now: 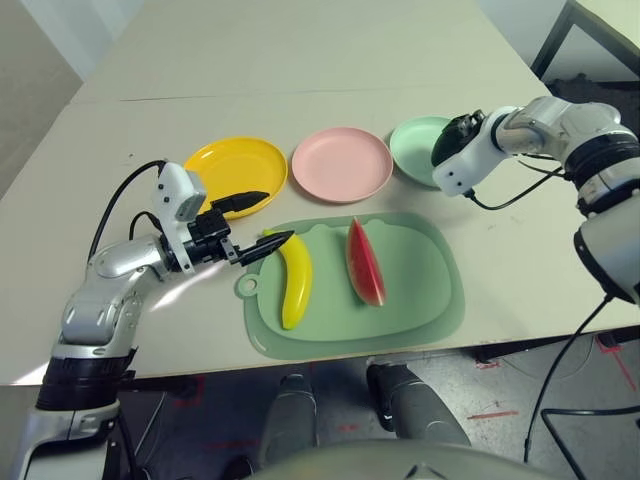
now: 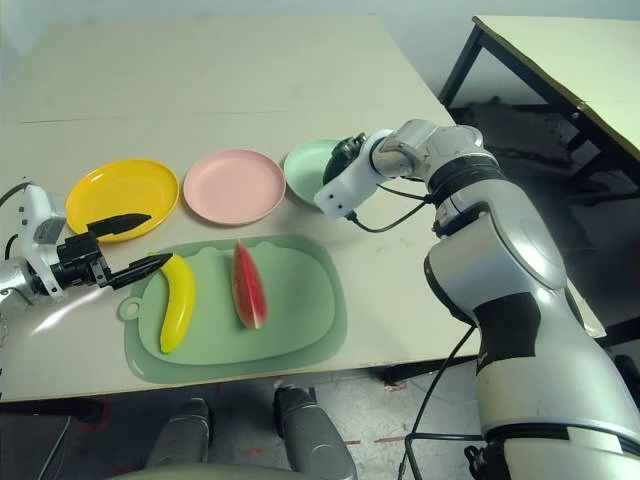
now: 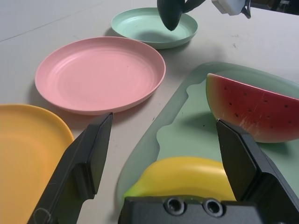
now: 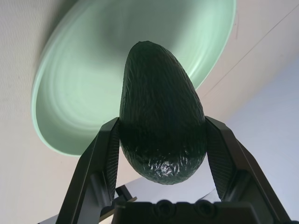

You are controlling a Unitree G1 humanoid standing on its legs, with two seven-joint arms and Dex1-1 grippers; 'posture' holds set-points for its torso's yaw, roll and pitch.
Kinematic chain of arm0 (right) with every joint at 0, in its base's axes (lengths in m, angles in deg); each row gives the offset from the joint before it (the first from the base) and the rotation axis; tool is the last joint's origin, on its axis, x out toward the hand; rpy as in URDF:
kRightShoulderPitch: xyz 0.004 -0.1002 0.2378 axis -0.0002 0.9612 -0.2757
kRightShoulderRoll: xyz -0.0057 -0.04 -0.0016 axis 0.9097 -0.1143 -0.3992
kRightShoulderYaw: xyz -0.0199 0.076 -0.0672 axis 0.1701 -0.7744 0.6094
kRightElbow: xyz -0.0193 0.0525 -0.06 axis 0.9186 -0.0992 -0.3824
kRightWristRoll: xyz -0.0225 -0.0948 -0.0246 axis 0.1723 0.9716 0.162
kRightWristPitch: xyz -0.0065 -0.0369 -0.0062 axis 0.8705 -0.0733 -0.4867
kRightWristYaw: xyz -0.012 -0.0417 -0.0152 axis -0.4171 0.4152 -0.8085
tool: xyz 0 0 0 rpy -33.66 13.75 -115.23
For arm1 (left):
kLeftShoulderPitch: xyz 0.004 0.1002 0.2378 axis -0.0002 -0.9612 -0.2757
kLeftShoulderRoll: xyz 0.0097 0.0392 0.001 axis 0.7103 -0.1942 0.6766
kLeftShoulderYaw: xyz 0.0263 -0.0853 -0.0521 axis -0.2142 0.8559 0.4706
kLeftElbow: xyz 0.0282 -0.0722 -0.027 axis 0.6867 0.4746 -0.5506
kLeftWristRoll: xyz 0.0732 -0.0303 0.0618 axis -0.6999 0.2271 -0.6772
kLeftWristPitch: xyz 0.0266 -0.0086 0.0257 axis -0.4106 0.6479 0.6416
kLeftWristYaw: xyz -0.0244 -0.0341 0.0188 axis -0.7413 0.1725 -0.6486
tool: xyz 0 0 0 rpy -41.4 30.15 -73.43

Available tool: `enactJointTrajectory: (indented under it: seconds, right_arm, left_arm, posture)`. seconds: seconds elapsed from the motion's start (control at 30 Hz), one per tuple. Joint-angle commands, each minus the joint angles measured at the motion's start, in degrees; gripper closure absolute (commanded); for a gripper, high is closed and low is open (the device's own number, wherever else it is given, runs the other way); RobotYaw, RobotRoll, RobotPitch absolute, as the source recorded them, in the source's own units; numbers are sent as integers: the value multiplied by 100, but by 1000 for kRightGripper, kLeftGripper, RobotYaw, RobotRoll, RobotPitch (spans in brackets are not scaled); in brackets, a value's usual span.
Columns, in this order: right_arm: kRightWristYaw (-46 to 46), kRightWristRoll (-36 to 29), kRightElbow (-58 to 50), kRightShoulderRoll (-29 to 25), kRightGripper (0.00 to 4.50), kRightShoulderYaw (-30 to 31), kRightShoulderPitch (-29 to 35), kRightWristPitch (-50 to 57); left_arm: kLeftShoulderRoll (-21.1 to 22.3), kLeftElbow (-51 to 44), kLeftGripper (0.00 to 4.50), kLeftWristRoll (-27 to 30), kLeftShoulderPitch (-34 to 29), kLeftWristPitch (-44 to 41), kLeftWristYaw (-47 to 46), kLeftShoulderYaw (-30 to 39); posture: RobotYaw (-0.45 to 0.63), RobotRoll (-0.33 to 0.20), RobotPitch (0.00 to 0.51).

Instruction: Place the fruits into color-matched plates.

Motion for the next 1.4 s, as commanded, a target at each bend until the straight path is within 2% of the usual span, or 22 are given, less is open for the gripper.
enactJointTrajectory:
  seconds: [0.03,0.47,0.57,0.63,1.0,1.4]
  right_arm:
    - [-33,-17,40,-2,1605,9,142,-66]
    - [-47,-68,17,19,1605,-18,258,-114]
    - [-40,-63,15,11,535,-10,282,-128]
    - [-48,-64,12,0,32,-11,293,-144]
    - [-149,-112,-31,-73,32,-59,217,-259]
    - [-632,-210,-727,-504,32,-93,38,-1510]
  left_arm:
    - [37,-45,0,-58,49,-37,76,-84]
    - [18,-105,0,-67,88,-82,110,-163]
    - [13,-95,0,-74,93,-79,107,-155]
    - [7,-74,0,-85,83,-57,117,-157]
    - [-38,113,0,-135,105,104,282,-170]
    - [-21,184,0,37,142,268,799,-137]
  posture:
    - [-58,0,157]
    - [-66,0,154]
    - [-66,0,155]
    - [-66,0,155]
    - [-77,0,148]
    - [-90,0,142]
